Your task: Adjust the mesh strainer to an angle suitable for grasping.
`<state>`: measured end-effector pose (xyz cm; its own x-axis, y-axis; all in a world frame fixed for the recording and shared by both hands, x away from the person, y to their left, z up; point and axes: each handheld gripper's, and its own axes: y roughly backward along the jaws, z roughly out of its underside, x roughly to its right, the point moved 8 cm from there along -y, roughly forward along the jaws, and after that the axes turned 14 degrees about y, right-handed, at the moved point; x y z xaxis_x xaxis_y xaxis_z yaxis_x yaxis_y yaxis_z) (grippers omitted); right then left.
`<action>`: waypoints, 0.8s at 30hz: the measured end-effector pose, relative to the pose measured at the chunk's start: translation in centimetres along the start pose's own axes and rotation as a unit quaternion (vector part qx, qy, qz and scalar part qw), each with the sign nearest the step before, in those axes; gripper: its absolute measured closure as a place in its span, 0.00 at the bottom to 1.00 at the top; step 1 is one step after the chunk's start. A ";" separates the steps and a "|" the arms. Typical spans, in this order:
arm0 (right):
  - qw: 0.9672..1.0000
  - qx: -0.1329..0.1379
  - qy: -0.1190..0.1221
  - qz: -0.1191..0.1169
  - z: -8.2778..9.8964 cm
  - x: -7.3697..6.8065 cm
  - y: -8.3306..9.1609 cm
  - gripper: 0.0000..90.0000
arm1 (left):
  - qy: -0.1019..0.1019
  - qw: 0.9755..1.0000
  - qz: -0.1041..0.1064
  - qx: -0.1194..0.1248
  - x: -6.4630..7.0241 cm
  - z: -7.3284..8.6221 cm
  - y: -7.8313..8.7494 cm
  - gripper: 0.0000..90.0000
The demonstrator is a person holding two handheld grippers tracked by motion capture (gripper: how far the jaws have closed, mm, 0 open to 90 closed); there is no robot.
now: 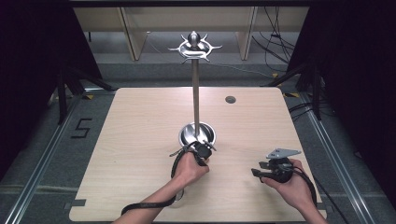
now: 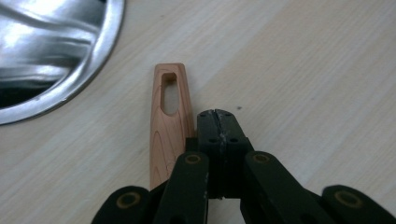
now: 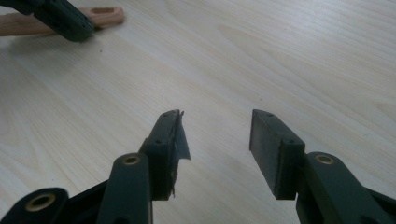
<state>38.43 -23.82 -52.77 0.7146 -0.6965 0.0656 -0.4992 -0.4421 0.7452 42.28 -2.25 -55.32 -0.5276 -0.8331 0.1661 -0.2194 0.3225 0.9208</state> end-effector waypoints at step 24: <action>0.999 0.001 -0.034 -0.009 0.5 0.4 0.8 0.60 | 0.001 0.999 0.011 0.050 -3.3 2.0 6.1 0.61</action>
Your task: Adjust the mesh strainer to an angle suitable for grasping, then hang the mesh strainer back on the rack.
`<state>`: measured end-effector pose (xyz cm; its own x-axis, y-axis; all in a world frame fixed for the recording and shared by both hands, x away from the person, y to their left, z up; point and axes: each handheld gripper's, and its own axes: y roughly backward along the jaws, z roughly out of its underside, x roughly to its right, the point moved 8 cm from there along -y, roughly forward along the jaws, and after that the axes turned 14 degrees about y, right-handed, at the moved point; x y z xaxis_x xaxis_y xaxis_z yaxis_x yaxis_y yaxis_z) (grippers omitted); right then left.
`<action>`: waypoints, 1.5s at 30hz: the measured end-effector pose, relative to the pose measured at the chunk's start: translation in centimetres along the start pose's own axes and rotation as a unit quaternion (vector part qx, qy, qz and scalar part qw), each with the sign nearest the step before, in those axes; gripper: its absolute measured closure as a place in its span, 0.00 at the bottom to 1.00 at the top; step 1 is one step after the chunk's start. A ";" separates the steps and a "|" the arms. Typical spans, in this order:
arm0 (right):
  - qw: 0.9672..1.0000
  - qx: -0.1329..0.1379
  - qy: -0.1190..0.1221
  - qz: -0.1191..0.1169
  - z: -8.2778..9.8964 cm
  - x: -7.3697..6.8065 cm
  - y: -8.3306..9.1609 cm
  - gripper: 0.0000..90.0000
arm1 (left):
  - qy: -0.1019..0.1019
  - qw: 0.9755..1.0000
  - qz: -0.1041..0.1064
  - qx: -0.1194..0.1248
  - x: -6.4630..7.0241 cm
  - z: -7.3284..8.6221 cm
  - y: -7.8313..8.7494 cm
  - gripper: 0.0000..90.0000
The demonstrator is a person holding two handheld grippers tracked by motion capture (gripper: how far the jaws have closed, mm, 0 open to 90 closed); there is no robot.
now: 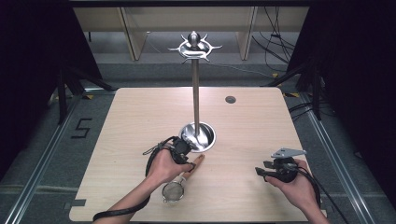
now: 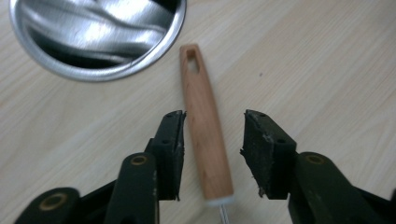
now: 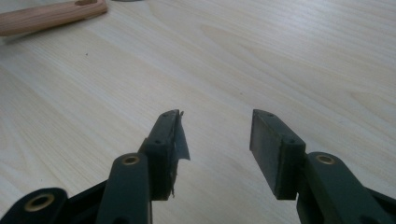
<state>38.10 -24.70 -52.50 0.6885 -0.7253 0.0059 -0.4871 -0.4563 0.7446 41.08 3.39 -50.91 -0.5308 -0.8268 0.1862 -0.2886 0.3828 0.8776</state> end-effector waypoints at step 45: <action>1.000 0.006 0.013 0.017 -0.1 0.2 -0.3 0.58 | 0.038 0.980 -0.042 -0.192 0.1 2.9 -3.7 0.65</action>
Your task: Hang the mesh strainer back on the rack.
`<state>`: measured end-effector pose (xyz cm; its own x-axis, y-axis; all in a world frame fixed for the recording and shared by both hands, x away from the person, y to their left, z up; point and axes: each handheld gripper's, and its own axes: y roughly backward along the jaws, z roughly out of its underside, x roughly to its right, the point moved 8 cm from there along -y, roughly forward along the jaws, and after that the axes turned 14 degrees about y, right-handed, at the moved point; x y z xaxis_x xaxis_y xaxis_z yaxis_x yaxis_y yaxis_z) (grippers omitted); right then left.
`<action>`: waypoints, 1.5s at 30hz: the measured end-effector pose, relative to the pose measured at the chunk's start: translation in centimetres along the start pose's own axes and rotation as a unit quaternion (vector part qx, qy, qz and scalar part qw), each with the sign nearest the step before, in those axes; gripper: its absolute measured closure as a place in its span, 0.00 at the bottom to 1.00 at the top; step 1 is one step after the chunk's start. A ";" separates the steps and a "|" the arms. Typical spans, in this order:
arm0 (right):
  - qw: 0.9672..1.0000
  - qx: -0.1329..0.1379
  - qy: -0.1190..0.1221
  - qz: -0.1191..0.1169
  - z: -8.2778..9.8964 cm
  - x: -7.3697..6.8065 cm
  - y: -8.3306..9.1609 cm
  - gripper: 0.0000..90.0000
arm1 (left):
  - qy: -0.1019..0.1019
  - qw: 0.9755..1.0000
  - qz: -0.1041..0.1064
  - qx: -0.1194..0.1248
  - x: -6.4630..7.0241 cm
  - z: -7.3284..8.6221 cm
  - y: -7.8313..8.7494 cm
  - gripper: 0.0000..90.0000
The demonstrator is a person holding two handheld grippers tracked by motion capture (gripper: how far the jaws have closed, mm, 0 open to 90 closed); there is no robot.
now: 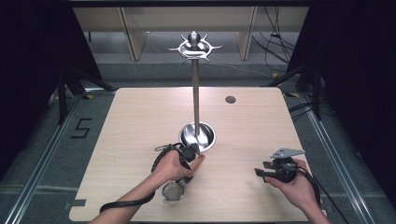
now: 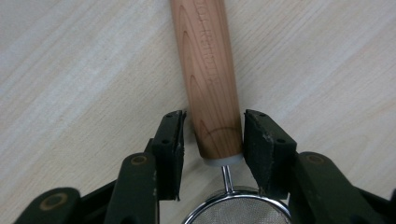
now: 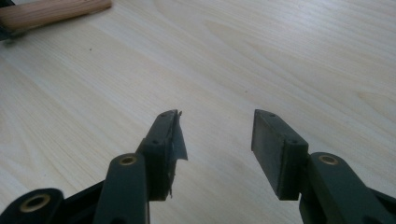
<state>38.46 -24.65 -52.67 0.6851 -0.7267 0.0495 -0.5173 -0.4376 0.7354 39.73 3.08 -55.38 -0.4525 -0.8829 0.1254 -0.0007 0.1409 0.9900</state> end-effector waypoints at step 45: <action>1.000 -0.008 0.022 0.001 0.2 0.3 0.0 0.58 | -0.011 0.981 0.048 0.188 -1.0 -0.6 3.7 0.76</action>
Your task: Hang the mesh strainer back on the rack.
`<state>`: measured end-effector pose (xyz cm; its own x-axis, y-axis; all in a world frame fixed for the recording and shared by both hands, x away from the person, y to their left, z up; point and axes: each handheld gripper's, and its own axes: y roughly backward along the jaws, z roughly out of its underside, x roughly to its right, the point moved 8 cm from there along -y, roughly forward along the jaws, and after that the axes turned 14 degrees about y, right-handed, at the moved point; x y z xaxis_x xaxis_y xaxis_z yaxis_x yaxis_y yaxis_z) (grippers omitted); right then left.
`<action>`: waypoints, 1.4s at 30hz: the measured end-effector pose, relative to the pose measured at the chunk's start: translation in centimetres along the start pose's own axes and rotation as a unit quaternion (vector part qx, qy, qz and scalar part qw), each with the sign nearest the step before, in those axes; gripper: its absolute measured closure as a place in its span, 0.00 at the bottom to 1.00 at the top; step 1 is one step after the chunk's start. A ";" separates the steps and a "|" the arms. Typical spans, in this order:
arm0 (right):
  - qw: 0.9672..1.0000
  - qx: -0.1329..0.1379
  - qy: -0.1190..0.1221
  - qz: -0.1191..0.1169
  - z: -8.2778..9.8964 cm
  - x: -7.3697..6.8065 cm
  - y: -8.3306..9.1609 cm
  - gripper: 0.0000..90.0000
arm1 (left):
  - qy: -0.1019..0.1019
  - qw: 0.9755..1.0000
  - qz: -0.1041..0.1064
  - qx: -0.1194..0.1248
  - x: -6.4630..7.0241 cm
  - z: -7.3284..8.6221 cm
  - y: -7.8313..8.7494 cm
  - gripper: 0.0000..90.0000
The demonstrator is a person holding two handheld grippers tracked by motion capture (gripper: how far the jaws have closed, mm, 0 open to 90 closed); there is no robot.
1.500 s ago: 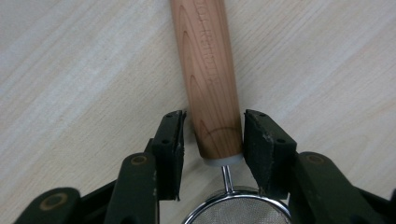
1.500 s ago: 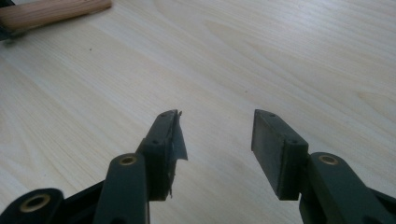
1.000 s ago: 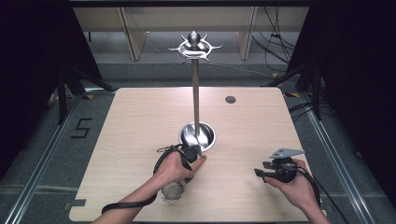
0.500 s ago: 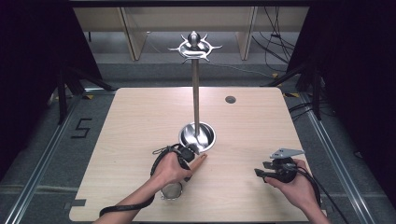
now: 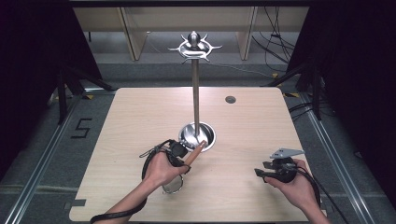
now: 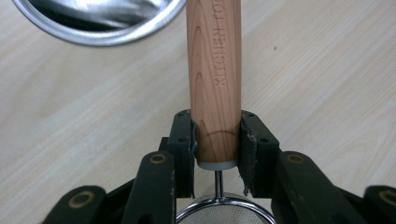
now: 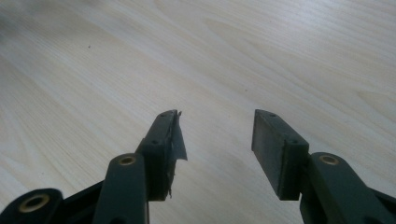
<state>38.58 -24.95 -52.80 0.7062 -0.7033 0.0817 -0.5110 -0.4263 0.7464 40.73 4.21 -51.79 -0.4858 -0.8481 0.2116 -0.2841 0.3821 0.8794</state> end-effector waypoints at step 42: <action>1.000 -0.003 -0.007 -0.001 -0.1 -0.1 0.2 0.58 | 0.018 0.972 0.042 0.231 1.0 -3.6 5.9 0.76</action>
<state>38.45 -24.91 -52.66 0.7005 -0.7102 0.0703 -0.5058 -0.4246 0.7509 41.53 4.25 -44.87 -0.4956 -0.8163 0.2968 -0.5904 0.5672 0.5743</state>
